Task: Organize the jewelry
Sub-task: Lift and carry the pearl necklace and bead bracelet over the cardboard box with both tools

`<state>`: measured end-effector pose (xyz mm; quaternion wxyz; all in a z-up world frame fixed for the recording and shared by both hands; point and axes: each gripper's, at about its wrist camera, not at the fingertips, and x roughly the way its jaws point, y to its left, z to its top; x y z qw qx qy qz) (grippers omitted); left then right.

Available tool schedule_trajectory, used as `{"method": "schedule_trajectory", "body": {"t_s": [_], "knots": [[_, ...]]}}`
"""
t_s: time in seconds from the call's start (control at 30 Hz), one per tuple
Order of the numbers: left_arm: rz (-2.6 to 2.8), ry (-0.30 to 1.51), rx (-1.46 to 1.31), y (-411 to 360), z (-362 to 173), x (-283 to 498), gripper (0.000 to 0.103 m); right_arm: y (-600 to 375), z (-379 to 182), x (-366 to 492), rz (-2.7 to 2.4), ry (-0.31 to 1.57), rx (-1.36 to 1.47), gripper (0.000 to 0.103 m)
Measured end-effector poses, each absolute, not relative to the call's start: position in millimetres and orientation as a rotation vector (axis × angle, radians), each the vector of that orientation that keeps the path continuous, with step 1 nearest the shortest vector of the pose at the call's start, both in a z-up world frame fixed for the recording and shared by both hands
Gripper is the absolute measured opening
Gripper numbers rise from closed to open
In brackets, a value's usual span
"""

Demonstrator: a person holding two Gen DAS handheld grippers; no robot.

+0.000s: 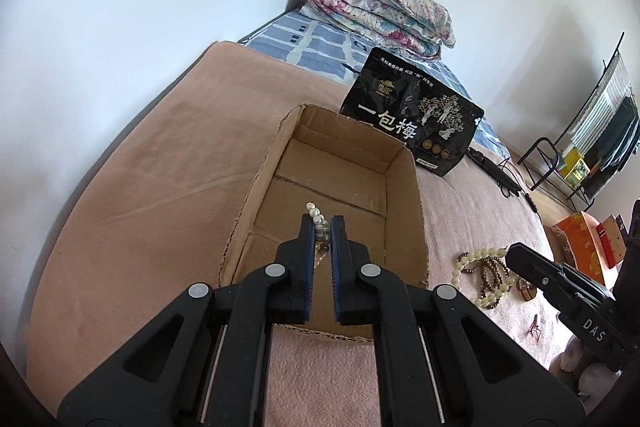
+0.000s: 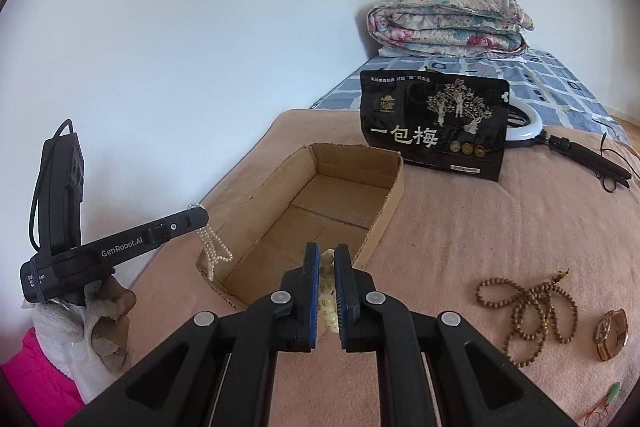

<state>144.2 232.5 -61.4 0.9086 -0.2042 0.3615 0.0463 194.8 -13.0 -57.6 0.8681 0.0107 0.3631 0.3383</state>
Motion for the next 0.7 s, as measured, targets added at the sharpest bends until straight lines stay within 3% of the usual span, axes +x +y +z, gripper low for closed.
{"method": "schedule_trajectory", "body": {"t_s": [0.5,0.53,0.63,0.67,0.7], "knots": [[0.109,0.777,-0.421,235.1,-70.8,159.1,0.005,35.0,-83.5,206.7,0.757,0.809,0.003,0.006],[0.108,0.782,-0.419,234.7,-71.5,160.0,0.005,35.5,-86.2,207.8,0.753,0.816,-0.003,0.008],[0.12,0.793,-0.417,234.4,-72.8,162.4,0.007,31.9,-87.5,210.6,0.73,0.816,-0.007,0.036],[0.121,0.795,-0.415,233.1,-72.5,162.9,0.011,30.2,-86.3,209.9,0.721,0.808,-0.008,0.038],[0.123,0.792,-0.415,232.8,-72.0,162.7,0.023,28.7,-84.6,209.4,0.717,0.802,-0.01,0.039]]}}
